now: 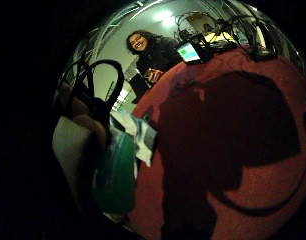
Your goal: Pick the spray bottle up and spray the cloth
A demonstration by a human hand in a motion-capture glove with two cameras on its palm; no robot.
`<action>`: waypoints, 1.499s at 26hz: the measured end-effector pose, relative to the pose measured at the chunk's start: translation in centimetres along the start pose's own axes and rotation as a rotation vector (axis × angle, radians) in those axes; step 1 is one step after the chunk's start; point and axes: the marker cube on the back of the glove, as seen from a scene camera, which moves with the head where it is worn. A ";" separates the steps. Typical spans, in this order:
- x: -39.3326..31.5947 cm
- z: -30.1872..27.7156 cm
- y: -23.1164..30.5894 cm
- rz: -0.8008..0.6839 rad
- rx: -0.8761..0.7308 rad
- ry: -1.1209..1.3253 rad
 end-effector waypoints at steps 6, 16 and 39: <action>-2.5 0.1 0.1 0.020 -0.196 0.164; -4.6 0.4 1.5 0.007 -0.519 0.442; -5.8 1.9 1.1 0.075 -0.804 0.750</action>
